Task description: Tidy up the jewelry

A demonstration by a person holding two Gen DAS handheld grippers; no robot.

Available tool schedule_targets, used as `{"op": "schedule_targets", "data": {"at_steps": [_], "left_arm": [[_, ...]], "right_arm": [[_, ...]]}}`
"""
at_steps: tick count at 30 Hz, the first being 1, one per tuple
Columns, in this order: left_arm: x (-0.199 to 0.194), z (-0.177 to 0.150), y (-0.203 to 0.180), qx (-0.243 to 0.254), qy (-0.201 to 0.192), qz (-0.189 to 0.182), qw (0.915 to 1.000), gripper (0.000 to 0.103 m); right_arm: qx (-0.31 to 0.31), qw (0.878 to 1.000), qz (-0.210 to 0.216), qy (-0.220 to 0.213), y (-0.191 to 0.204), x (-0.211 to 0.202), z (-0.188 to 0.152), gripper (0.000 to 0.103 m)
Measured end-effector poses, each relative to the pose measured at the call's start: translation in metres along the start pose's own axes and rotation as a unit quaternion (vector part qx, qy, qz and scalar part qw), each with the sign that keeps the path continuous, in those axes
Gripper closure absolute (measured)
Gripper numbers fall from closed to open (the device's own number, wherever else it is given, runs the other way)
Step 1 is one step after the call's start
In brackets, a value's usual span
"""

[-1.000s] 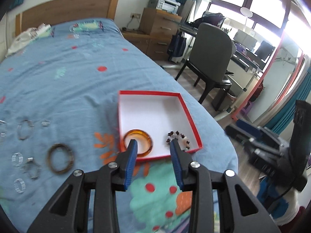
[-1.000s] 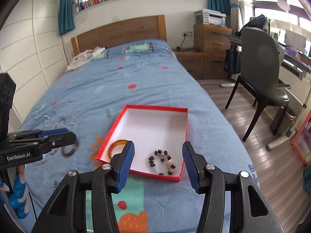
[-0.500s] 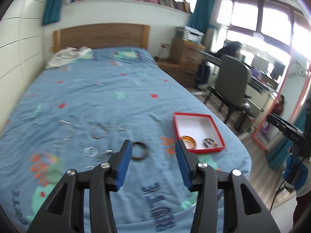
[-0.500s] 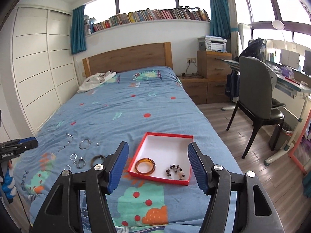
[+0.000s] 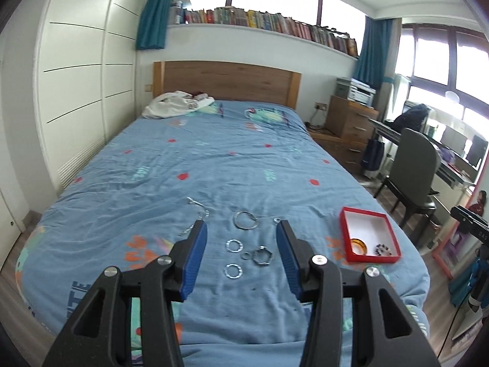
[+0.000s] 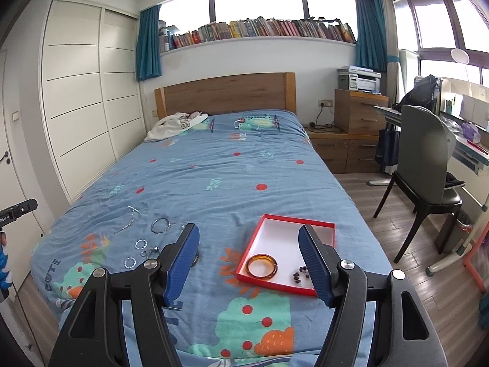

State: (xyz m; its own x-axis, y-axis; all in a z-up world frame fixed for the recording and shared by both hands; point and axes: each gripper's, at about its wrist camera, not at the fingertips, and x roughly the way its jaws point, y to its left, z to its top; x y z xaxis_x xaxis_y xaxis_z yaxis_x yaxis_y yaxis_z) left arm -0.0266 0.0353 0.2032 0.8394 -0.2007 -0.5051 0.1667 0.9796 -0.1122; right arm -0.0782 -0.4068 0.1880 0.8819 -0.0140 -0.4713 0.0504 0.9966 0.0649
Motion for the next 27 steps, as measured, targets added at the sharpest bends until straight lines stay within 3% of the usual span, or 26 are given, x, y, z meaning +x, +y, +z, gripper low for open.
{"op": "schedule_targets", "data": {"at_steps": [4,19,27], "left_arm": [[-0.005,-0.008,0.021,-0.019,0.001,0.012,0.9997,0.058],[0.032,-0.056,0.051,-0.055,0.078,0.049,0.9943,0.057],[0.047,-0.061,0.058,-0.070,0.065,0.089,0.9915,0.057]], "right_arm": [[0.000,1.000,0.010,0.000,0.007,0.001,-0.002,0.034],[-0.023,0.998,0.050,0.031,0.039,0.033,-0.013,0.032],[-0.032,0.994,0.079,0.065,0.059,0.064,-0.028,0.032]]}}
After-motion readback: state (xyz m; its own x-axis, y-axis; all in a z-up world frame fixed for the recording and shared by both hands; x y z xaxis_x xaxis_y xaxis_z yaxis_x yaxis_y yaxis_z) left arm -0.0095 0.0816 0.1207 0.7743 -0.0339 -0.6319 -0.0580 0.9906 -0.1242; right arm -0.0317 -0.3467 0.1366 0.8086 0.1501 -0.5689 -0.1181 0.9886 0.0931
